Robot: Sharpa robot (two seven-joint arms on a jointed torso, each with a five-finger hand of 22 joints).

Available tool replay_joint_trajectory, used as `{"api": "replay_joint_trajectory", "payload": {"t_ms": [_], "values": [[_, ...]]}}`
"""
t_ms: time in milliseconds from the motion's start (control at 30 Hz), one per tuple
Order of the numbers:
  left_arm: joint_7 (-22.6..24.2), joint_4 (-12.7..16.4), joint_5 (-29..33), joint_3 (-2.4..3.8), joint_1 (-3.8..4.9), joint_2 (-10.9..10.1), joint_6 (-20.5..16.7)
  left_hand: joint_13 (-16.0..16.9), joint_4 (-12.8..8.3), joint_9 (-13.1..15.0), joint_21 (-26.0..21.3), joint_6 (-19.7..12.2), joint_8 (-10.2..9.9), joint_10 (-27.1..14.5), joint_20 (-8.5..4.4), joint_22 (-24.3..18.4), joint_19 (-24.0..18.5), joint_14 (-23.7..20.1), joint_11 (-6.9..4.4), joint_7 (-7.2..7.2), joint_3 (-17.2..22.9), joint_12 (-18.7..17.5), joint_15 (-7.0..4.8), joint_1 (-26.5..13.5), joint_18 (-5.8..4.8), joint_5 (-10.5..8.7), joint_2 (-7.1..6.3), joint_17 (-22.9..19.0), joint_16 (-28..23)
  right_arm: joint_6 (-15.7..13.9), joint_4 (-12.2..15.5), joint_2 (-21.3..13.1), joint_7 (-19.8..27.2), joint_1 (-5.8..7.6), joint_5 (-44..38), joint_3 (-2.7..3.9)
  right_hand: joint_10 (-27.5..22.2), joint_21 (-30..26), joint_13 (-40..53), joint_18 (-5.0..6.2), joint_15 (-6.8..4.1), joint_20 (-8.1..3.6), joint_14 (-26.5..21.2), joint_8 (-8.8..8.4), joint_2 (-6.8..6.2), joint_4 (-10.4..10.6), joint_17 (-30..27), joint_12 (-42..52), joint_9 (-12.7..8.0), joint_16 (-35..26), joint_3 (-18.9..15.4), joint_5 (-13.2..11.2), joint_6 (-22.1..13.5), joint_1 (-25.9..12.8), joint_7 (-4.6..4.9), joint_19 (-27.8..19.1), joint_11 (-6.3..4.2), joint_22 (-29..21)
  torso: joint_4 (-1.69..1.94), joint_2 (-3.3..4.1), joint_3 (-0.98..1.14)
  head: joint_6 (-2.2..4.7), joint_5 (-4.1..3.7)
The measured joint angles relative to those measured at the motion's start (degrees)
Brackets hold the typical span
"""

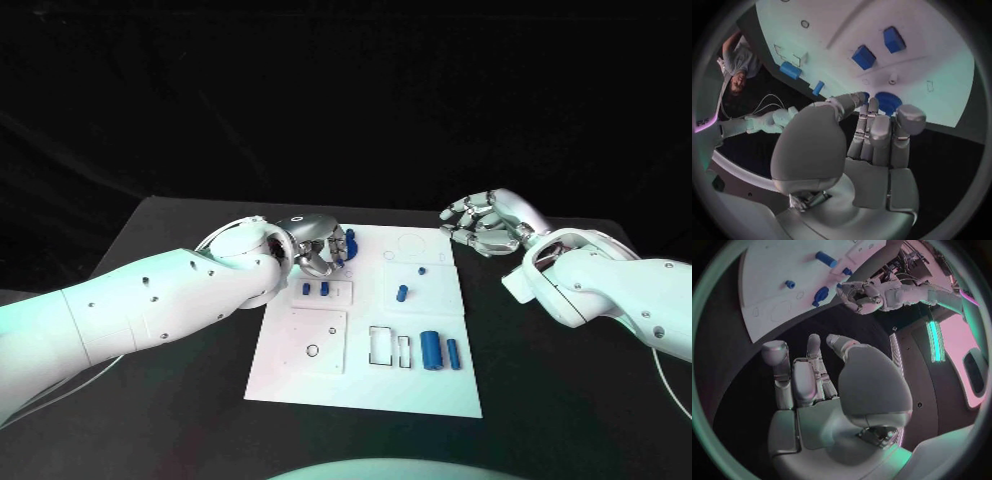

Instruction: Assemble the parts on the task board

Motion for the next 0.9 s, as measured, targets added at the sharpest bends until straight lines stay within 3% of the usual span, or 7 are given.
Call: {"api": "replay_joint_trajectory", "payload": {"t_ms": [267,900], "values": [[-0.52,1.88,0.82,0.65,0.00,-2.24,-0.17,0.00,0.00,0.00,0.00,0.00,0.00,0.00,-0.20,0.10,0.20,0.00,0.00,0.00,0.00,-0.32,0.00,0.00,0.01,0.00,0.00,-0.10,0.00,-0.04,-0.08,-0.05,0.03,-0.06,0.01,0.00,0.01,0.00,-0.11,0.00,0.00,0.00,0.00,0.00,0.00,0.00,0.00,0.00,0.00,0.00,0.00,0.00,0.00,0.00,0.00,0.00,0.00,0.00,0.02,0.09,0.00,0.12,0.10],[-2.53,-0.11,1.67,0.69,0.00,-4.08,2.62,-0.05,0.00,-0.02,-0.01,0.19,-0.21,0.41,-0.20,0.09,0.20,0.00,0.01,-0.21,-0.01,-0.60,0.00,0.00,0.01,0.00,0.00,-0.59,0.00,-0.10,-0.08,-0.04,0.05,-0.08,0.03,0.00,0.09,0.00,-0.11,0.00,0.00,0.00,0.00,0.00,0.00,0.00,0.00,0.00,0.00,0.00,0.00,0.00,-0.01,0.00,-0.01,0.00,0.09,0.00,-0.02,0.10,0.03,0.21,0.62]]}}
